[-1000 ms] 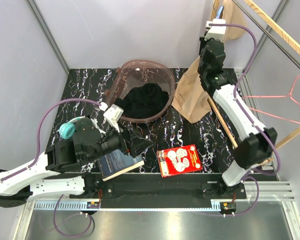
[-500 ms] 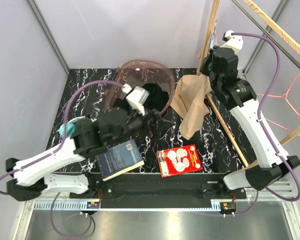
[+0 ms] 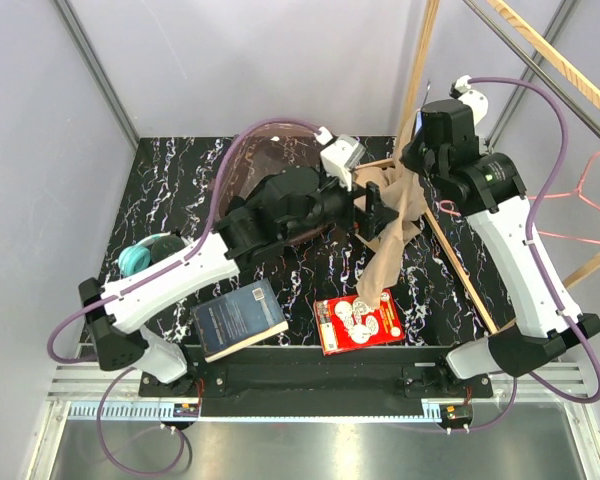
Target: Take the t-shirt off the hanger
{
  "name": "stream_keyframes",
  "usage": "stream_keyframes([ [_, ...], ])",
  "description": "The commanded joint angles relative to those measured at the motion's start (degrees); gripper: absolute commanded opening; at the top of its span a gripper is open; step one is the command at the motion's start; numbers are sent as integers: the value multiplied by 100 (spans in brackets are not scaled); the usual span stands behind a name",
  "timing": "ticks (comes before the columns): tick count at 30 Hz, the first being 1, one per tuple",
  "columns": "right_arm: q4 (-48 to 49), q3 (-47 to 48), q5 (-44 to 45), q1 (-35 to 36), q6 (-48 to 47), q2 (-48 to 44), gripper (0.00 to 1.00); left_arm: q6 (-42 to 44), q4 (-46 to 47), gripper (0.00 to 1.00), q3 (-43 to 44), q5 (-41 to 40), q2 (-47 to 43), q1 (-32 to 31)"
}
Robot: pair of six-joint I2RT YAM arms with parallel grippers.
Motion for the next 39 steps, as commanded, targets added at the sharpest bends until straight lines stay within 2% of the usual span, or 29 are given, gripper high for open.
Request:
stream_keyframes([
  [1, -232, 452, 294, 55, 290, -34, 0, 403, 568, 93, 459, 422, 219, 29],
  [14, -179, 152, 40, 55, 149, -342, 0, 430, 454, 91, 1346, 299, 1168, 29],
  [18, -100, -23, -101, 55, 123, -474, 0, 316, 410, 86, 1505, 230, 1397, 20],
  [20, -39, -102, -154, 63, 97, -614, 0, 263, 357, 74, 1523, 150, 1415, 29],
  [22, 5, -208, -250, 55, 35, -694, 0, 149, 261, 56, 1558, -219, 1432, 38],
  [28, 461, -594, -927, 55, -237, -1115, 0, -273, 76, 26, 1584, -263, 1388, 117],
  [29, 515, -647, -980, 55, -237, -1211, 0, -299, 50, 15, 1584, -255, 1362, 126],
  [32, 621, -753, -980, 63, -299, -1344, 0, -352, 5, 10, 1558, -211, 1300, 126],
  [33, 673, -796, -980, 55, -299, -1370, 0, -352, -3, 3, 1541, -211, 1257, 126],
  [34, 700, -806, -998, 55, -334, -1388, 0, -352, -38, 0, 1540, -245, 1230, 134],
  [37, 840, -884, -1094, 55, -474, -1484, 5, -317, -109, 0, 1505, -272, 1125, 178],
  [38, 893, -911, -1173, 63, -544, -1494, 8, -300, -109, 0, 1497, -255, 1098, 196],
  [39, 989, -981, -1191, 55, -667, -1520, 21, -282, -126, 0, 1462, -255, 1028, 213],
])
